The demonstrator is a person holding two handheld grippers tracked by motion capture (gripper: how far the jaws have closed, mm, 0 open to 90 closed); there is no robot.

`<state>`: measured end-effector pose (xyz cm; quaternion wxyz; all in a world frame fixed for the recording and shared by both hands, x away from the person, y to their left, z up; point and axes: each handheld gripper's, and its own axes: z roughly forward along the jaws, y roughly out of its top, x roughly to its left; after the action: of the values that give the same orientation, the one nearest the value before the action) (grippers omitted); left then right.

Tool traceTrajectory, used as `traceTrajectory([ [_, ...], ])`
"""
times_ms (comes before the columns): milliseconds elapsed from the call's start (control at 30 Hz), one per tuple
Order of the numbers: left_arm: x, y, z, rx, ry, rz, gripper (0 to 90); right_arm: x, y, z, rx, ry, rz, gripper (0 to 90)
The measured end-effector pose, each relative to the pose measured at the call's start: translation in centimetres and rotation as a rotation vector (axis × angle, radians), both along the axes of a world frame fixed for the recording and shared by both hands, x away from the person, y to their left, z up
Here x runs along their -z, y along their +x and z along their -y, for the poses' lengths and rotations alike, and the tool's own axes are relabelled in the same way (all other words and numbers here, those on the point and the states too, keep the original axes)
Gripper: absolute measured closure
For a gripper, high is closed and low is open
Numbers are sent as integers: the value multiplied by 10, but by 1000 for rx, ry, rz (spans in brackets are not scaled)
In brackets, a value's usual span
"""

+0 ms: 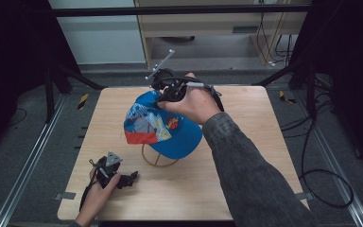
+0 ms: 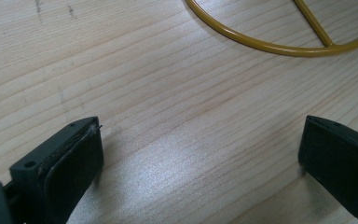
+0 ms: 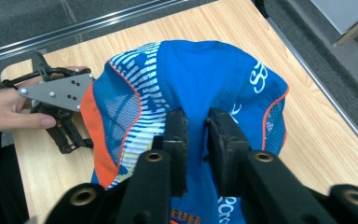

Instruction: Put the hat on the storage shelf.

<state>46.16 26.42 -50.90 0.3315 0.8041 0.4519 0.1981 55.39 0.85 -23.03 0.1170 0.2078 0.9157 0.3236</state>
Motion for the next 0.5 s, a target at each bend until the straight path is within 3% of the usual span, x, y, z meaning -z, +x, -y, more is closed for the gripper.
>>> traceTrajectory([
  [500, 0, 0, 0, -1, -2, 0, 0, 2, 0, 4, 29, -2, -5, 577],
])
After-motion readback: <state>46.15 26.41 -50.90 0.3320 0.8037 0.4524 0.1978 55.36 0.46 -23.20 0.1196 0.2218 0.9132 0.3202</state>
